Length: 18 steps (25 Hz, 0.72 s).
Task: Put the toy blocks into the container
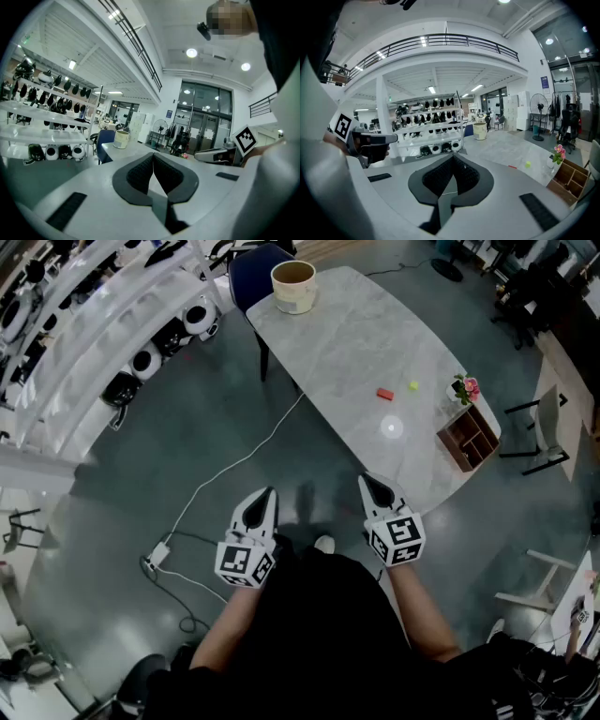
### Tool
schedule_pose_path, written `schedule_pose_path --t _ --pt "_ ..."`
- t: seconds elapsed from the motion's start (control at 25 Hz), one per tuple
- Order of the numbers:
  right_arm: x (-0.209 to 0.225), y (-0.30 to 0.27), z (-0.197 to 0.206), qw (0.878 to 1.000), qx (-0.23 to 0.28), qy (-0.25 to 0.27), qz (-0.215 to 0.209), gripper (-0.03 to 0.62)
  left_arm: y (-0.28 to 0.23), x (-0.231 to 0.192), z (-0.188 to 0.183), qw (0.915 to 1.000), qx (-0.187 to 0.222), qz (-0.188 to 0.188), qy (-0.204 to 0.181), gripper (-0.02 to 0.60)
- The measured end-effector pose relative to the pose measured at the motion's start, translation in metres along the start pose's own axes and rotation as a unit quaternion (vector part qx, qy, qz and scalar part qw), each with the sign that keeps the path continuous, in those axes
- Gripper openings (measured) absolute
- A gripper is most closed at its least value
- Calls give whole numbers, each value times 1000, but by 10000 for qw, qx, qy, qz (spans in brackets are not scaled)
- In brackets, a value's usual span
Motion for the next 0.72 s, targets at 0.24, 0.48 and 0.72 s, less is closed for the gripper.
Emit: schedule_pose_path --t 0.24,0.48,0.72 --pt "-17 26 -12 9997 243 25 -54 -2 13 15 -3 9999 90 3 -111 5" --pt "-18 43 -12 9986 519 -39 -23 -2 15 31 5 9996 108 202 -148 5" --pt "-14 56 -11 9979 631 -172 -9 0 16 36 2 9994 190 196 -196 5"
Point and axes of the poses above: the fingertips, and each gripper's own axes: y backward along the fingers, x to its right, z out of its underside, the point moved 1 cm from there along y, backward along the fingers, and after that the axes turned 4 degrees about x, right-handed, at the moved point
